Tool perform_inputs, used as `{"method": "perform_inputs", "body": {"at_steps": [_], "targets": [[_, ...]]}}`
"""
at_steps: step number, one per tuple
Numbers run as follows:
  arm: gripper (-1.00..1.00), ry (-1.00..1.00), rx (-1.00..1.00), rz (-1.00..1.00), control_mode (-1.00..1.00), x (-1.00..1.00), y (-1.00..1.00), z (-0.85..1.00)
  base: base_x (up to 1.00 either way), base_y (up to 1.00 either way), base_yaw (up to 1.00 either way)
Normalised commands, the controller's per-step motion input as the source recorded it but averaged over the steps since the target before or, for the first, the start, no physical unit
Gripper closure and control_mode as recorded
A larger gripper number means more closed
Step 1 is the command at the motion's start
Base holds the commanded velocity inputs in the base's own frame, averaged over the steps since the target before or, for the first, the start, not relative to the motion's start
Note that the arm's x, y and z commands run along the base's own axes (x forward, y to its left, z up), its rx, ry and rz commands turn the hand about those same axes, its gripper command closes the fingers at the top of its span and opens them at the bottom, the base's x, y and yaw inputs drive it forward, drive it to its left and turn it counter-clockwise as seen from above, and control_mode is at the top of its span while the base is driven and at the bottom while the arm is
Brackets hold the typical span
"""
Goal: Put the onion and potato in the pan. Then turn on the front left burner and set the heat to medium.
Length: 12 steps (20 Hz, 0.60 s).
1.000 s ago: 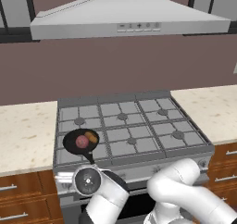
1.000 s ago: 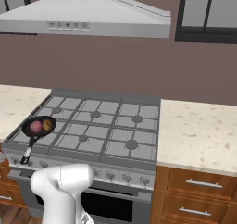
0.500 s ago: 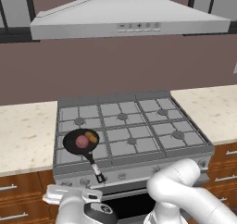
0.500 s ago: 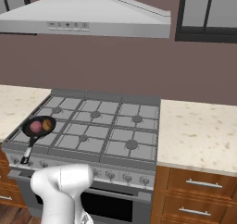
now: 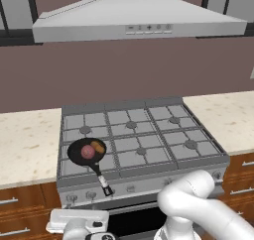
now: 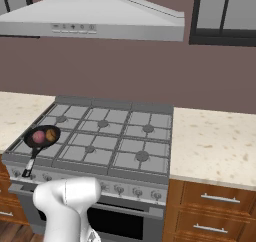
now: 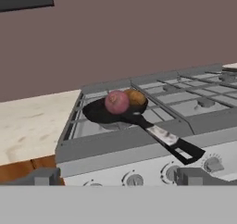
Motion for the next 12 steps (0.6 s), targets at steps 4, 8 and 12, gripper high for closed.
{"method": "perform_inputs", "body": {"at_steps": [4, 8, 12], "targets": [[-1.00, 0.00, -0.06, 0.00, -1.00, 0.12, 0.01, 0.00, 0.00, 0.00, 0.00], [-1.00, 0.00, -0.04, 0.05, -1.00, 0.13, 0.00, 0.00, 0.00, 0.00, 0.00], [-1.00, 0.00, 0.00, 0.14, -1.00, 0.22, 0.00, 0.00, 0.00, 0.00, 0.00]]}}
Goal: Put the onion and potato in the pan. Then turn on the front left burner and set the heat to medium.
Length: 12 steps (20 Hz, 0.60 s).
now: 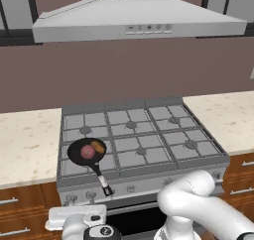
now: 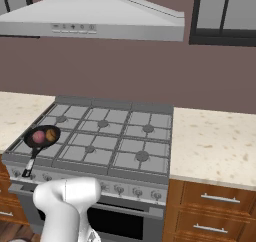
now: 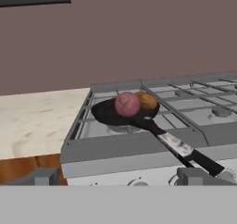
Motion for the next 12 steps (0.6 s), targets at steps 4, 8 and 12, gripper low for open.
{"method": "perform_inputs", "body": {"at_steps": [4, 8, 12], "targets": [[-1.00, -0.01, 0.00, 0.19, -1.00, 0.17, 0.00, -0.03, 0.00, 0.00, 0.00], [-1.00, -0.01, 0.00, 0.18, -1.00, 0.21, 0.00, -0.12, 0.00, 0.00, 0.00], [-1.00, 0.00, 0.00, 0.08, -1.00, 0.04, -0.03, -0.20, 0.00, 0.00, 0.00]]}}
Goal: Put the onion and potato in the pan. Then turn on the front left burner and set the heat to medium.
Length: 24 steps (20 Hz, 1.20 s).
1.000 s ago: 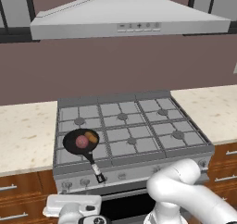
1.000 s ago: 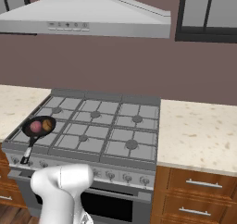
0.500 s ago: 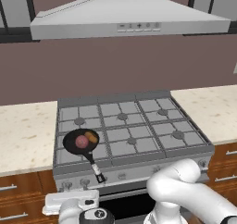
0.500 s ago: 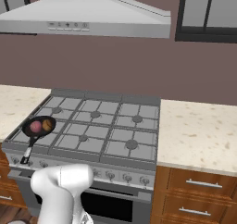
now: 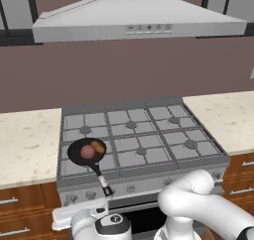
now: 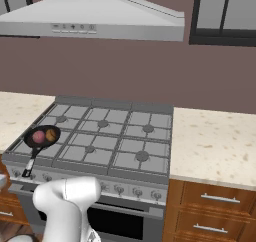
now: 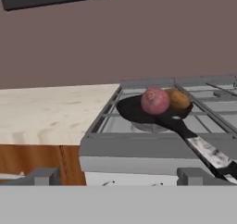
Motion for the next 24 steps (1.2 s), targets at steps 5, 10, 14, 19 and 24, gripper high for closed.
{"method": "perform_inputs", "body": {"at_steps": [5, 10, 14, 19, 24], "targets": [[-1.00, -0.04, 0.00, 0.01, -1.00, 0.00, -0.01, -0.35, 0.00, 0.00, 0.00], [-1.00, -0.05, 0.00, 0.00, -1.00, 0.00, 0.00, -0.27, 0.00, 0.00, 0.00], [-1.00, 0.00, 0.00, -0.01, -1.00, 0.07, 0.04, -0.23, 0.00, 0.00, 0.00], [-1.00, 0.00, 0.03, -0.06, -1.00, 0.18, 0.05, -0.23, 0.00, 0.00, 0.00], [-1.00, 0.00, 0.03, -0.09, -1.00, 0.24, 0.12, -0.06, 0.00, 0.00, 0.00]]}}
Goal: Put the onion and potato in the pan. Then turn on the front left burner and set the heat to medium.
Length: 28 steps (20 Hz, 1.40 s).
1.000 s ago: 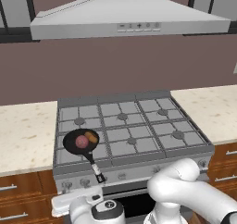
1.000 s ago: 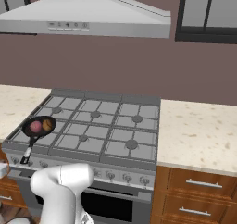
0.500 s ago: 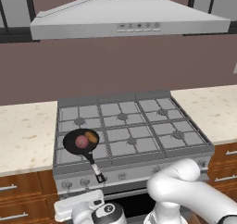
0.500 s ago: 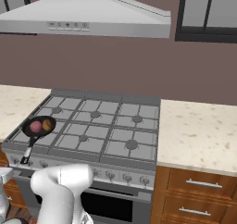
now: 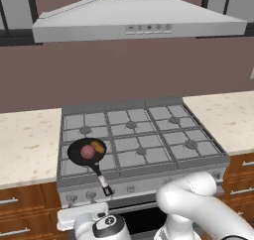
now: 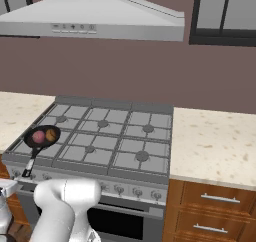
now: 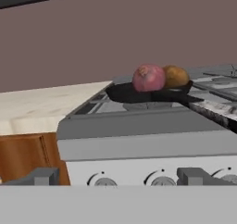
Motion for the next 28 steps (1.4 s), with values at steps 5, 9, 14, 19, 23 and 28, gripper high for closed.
{"method": "perform_inputs", "body": {"at_steps": [5, 9, 14, 19, 23, 28], "targets": [[-1.00, 0.00, 0.00, -0.01, -1.00, 0.08, 0.37, -0.17, 0.00, 0.00, 0.00], [-1.00, 0.00, 0.00, 0.00, -1.00, 0.09, 0.31, -0.31, 0.00, 0.00, 0.00], [-1.00, 0.00, 0.00, 0.00, -1.00, 0.14, 0.02, -0.33, 0.00, 0.00, 0.00], [-1.00, 0.00, 0.00, -0.02, -1.00, 0.10, 0.00, -0.12, 0.00, 0.00, 0.00], [-1.00, 0.00, 0.00, 0.00, -1.00, 0.14, 0.00, -0.05, 0.00, 0.00, 0.00], [-1.00, 0.00, 0.00, 0.00, -1.00, 0.25, 0.00, -0.15, 0.00, 0.00, 0.00]]}}
